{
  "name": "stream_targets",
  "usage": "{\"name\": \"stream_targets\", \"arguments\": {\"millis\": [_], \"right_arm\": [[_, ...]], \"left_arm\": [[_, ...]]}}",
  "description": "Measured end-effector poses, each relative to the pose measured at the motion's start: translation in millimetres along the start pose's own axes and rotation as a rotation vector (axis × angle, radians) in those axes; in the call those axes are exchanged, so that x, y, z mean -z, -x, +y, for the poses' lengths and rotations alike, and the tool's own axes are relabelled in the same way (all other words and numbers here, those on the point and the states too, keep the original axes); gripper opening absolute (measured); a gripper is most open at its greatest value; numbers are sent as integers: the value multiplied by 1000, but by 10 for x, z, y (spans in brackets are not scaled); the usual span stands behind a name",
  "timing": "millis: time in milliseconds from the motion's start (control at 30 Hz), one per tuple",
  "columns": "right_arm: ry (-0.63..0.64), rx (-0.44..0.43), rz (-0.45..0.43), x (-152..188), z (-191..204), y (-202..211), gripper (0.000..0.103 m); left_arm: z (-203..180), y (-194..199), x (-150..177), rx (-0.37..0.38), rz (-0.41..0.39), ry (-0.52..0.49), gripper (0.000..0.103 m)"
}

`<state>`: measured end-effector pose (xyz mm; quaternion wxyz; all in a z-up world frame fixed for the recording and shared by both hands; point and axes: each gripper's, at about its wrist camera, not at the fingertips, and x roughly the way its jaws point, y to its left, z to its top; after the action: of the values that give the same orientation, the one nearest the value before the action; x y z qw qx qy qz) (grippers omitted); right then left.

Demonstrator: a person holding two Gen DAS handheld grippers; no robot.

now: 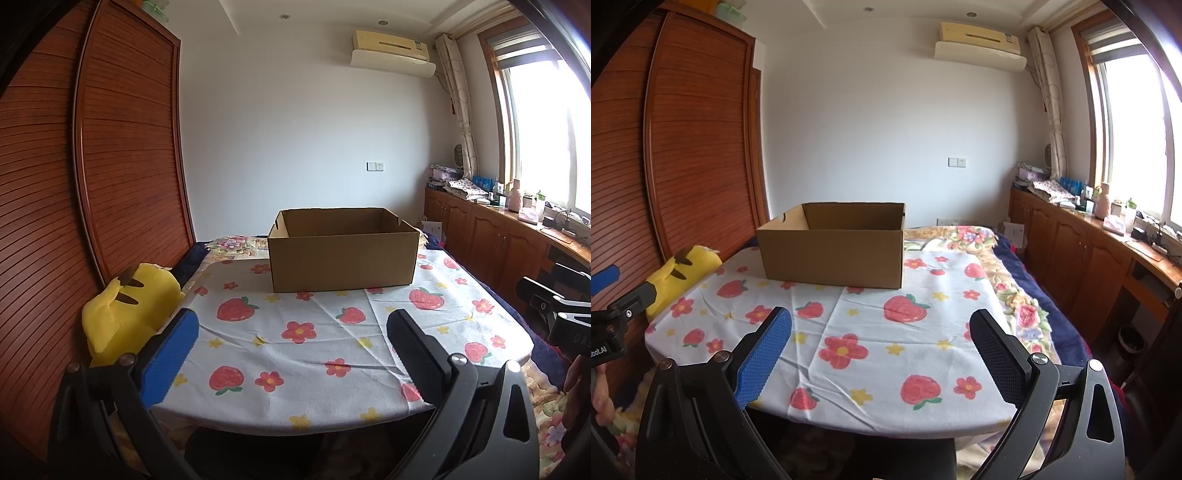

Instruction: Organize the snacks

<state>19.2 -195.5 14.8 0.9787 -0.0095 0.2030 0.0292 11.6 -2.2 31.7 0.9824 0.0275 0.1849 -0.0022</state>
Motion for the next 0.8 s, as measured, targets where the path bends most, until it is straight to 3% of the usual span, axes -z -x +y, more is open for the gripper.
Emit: {"name": "stream_targets", "arguments": {"millis": [800], "right_arm": [[1, -1, -1, 4, 9, 8, 99]], "left_arm": [[-18, 30, 0, -7, -11, -6, 103]]}}
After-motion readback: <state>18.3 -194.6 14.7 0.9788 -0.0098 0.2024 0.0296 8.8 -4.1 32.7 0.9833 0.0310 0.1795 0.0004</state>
